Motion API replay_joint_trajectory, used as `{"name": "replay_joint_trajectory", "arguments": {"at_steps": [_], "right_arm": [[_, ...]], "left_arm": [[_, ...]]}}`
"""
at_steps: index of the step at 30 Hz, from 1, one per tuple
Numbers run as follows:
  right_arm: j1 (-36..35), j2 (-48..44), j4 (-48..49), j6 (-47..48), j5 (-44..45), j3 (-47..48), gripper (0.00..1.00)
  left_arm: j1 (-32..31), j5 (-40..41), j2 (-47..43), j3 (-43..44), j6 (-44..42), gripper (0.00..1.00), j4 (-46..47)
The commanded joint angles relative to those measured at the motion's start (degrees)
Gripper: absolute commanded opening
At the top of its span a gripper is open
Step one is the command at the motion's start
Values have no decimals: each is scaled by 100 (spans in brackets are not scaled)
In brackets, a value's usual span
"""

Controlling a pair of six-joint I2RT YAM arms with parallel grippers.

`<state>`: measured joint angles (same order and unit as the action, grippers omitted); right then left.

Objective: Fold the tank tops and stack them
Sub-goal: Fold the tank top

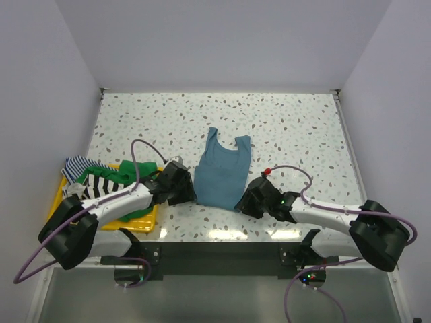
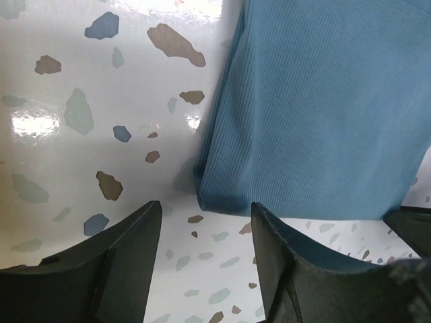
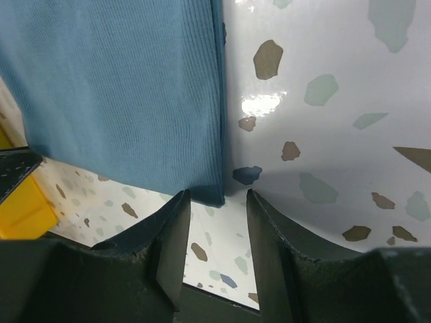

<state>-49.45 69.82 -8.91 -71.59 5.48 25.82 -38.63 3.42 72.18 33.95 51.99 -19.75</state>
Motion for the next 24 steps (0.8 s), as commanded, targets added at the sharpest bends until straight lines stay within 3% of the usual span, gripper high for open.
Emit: {"name": "replay_joint_trajectory", "arguments": {"at_steps": [1,10,20,24], "right_arm": [[-82,198,161,-302,261,-200,43],[-188,488,100,-320,454,-157,36],[-196,357,-673,242,683,168,9],[-223,251,-1217,803,551,422,2]], "left_arm": [[49,229,147,-73,215,60,313],[49,229,437,-231,215,47,612],[-109,-43,692,-179,-101,2,745],[-241,27,228,-196,-110,0,350]]}}
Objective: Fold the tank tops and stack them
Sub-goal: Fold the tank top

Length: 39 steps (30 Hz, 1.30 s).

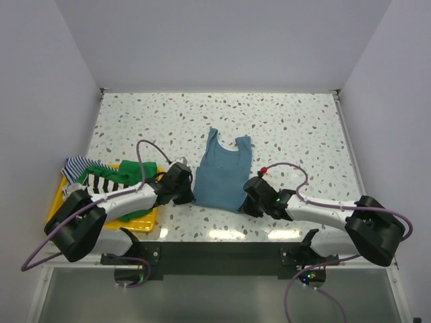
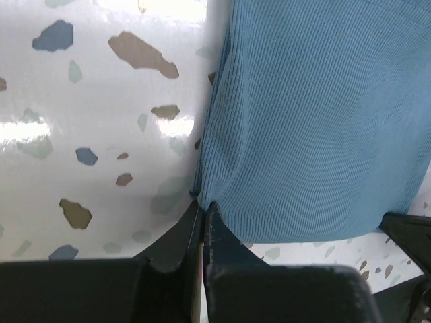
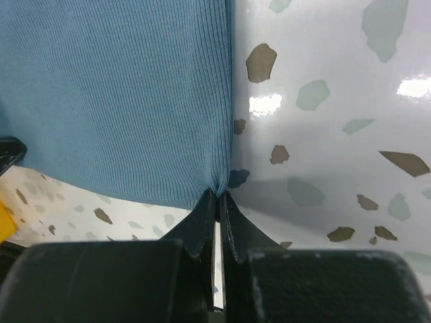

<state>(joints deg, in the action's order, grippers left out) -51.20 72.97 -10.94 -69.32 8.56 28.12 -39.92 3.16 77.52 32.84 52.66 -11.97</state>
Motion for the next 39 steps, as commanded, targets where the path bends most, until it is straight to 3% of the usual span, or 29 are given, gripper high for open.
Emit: {"name": "replay_joint_trajectory", "arguments": {"at_steps": [1,12,17,22,31,35,39], "right_arm": [[-74,-124,-1111,656,217,220,1],[-1822,-635,-2640,200,804,914,0],[-1920,-740,-3080,234,1122,1380,0],[-1833,-600,-3414,401,1517,1960,0],[-568,-732,-3169,1279,1157,2434,0],[442,-320,-2880,2034,632,2882,0],[1479,549,-2326,2580,103,3436,1]], "left_arm": [[-147,79,-412,-111,-169,0,-629],[-1500,343,-1844,-199,578,0,-2221],[-1545,527,-2083,336,614,0,-2591],[-1475,783,-1539,1162,394,0,-2636],[-315,300,-923,2147,-335,0,-1986],[176,20,-370,2656,-607,0,-1573],[678,-280,815,3456,-775,0,-810]]}}
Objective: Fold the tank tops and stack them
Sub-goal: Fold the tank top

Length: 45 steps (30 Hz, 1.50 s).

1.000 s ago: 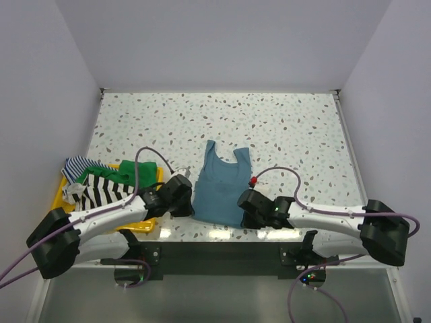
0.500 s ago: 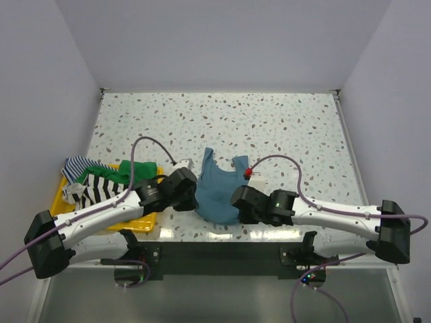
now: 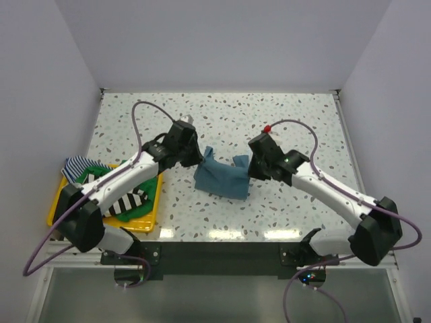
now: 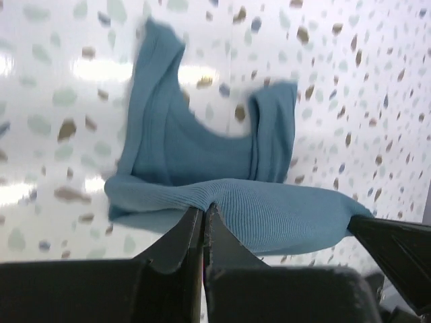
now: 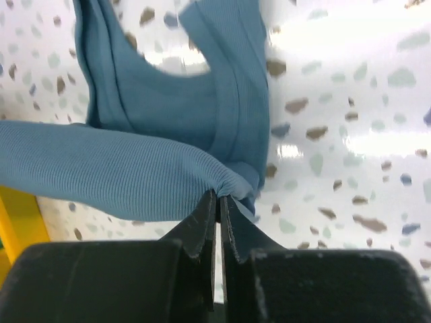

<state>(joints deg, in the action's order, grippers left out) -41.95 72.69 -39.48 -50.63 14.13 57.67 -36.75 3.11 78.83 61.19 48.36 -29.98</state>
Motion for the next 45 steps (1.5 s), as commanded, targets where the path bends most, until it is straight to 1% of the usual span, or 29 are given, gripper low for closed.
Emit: {"name": "replay_joint_trajectory", "arguments": {"at_steps": [1,2,3,4,5,6,7,8,9,10,12,15,16,17,18,19,22,23,25,28,30,34,38,45], "right_arm": [[974,798,651,800,-612,604,6],[1153,1035,740,957,-726,944,9],[1302,1603,784,1011,-788,1148,13],[1547,1843,828,1090,-815,1341,27],[1646,2107,837,1186,-850,1718,35],[1716,2301,881,1239,-772,1887,44],[1804,2659,846,1292,-711,2080,56],[1840,2785,802,1406,-675,2438,60],[1857,2873,689,1477,-640,2599,63],[1858,2970,636,1547,-483,2731,69],[1866,2927,495,1635,-350,2881,70],[1788,2664,582,1653,-271,2575,61],[1683,2602,591,1636,-227,2478,52],[1603,2488,608,1583,-79,2251,45],[1524,2435,652,1548,-42,2109,35],[1341,2374,722,1504,-16,1960,33],[1024,2346,1012,1302,177,1380,32],[996,2495,1152,1284,143,1318,32],[996,2697,1197,1293,125,1291,31],[996,2988,1285,1424,221,1334,31],[996,3146,1303,1468,301,1370,31],[996,3340,1355,1530,222,1335,31],[996,3463,1364,1521,134,1273,33],[996,3375,1329,1521,178,1176,35]], "left_arm": [[457,-285,974,796,-371,3,1098],[615,-572,1264,963,-458,7,1282],[686,-636,1876,1383,-520,12,1449],[757,-654,2178,1622,-529,28,1590],[870,-698,2433,1798,-590,37,1748],[924,-733,2818,2113,-643,46,2019],[976,-707,2979,2325,-661,54,1970],[1055,-698,3102,2501,-696,55,1952],[1073,-689,3182,2721,-731,56,1952],[1091,-524,3165,2810,-801,58,1882],[1118,-365,2990,2881,-863,58,1681],[1109,-136,2683,2680,-863,56,1399],[1100,-136,2603,2566,-811,51,1389],[1083,-136,2472,2443,-793,49,1372],[1056,-118,2419,2215,-775,47,1328],[1030,-75,2383,2109,-740,42,1267],[750,-152,2182,1573,-793,36,1485],[670,-240,2137,1284,-819,34,1616],[425,-285,2111,1054,-854,32,1925],[204,-207,2198,781,-767,29,1926],[151,-92,2225,483,-574,27,1925],[124,145,2207,-53,-284,27,2066],[124,277,2400,-81,-213,25,1952],[133,286,2532,-72,-204,25,2014]]}}
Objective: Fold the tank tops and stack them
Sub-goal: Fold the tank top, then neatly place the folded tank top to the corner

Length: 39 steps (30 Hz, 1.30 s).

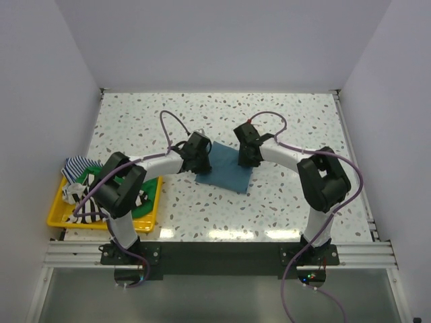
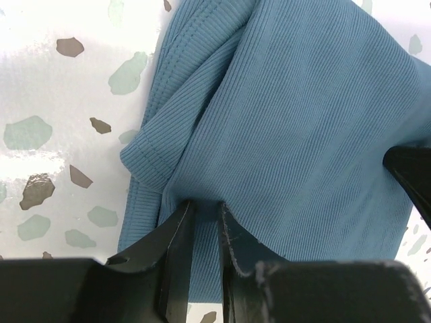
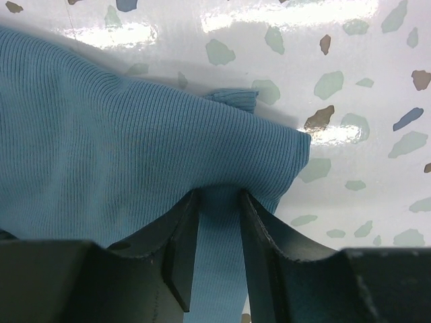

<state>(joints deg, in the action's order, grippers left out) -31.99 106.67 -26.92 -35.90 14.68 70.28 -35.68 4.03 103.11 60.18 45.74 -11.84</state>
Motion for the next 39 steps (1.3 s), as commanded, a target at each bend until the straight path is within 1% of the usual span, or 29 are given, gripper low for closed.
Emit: {"name": "replay_joint_trajectory", "arguments": {"at_steps": [1,3,6,11,14,15,16,17,18,19,20,21,22,24,27,28,29,30,31,32,33,34,35,36,37,38,39], "right_arm": [[0,-41,73,39,114,-102,36],[8,-41,64,83,175,-102,40],[122,134,-77,206,177,152,41],[272,617,-305,470,79,1039,42],[360,1056,-375,715,-157,1698,44],[360,1162,-350,820,-236,1891,45],[351,1415,-419,952,-324,2354,48],[360,1522,-489,1014,-360,2611,53],[360,1636,-568,1102,-386,3144,56],[360,1777,-673,1164,-282,3419,60],[360,1813,-962,1208,-159,3701,67],[403,1822,-1121,1243,-19,3956,70],[473,1718,-1384,1296,183,4350,76],[596,1489,-1518,1314,342,4476,81],[833,691,-1580,1147,404,4048,83],[869,479,-1571,1034,404,3541,83],[931,-10,-1501,954,370,3232,83],[949,-276,-1379,875,204,2855,83],[966,-522,-1186,778,54,2016,83],[975,-803,-758,743,-104,1581,83],[1001,-1215,-597,690,-427,863,83],[1036,-1410,-482,559,-631,543,83],[1054,-1569,-142,514,-955,235,83],[1063,-1832,62,496,-1454,-343,82],[1063,-1947,264,488,-1755,-592,82],[1063,-2044,640,487,-1914,-838,82],[1072,-2184,783,461,-1994,-1215,82]], "left_arm": [[35,194,174,133,50,25,156],[35,168,236,222,32,25,76],[17,89,280,205,58,25,85],[-26,-122,183,-191,120,24,260],[-263,-297,60,-419,269,23,400],[-542,-350,43,-454,461,23,445],[-702,-368,43,-490,619,23,480],[-869,-499,34,-525,803,23,750],[-1192,-691,42,-560,1127,23,979],[-1335,-780,173,-447,1226,24,1147],[-1449,-868,287,-289,1245,25,1444],[-1572,-939,428,-70,1158,25,1395],[-1582,-992,673,410,1061,28,1133],[-1582,-1053,763,695,973,31,955],[-1565,-940,544,820,824,35,902],[-1565,-939,413,820,797,36,876],[-1556,-957,342,802,779,36,850],[-1538,-974,280,802,753,36,815],[-1530,-1001,141,802,744,36,754],[-1530,-992,52,793,735,36,622],[-1512,-896,-53,776,683,36,534],[-1503,-817,-263,750,639,36,420],[-1503,-721,-387,714,604,36,167],[-1434,-624,-667,662,534,36,94],[-1381,-623,-809,496,498,36,-11],[-1223,-623,-949,399,437,37,-73],[-1117,-684,-1229,206,393,37,-117]]}}
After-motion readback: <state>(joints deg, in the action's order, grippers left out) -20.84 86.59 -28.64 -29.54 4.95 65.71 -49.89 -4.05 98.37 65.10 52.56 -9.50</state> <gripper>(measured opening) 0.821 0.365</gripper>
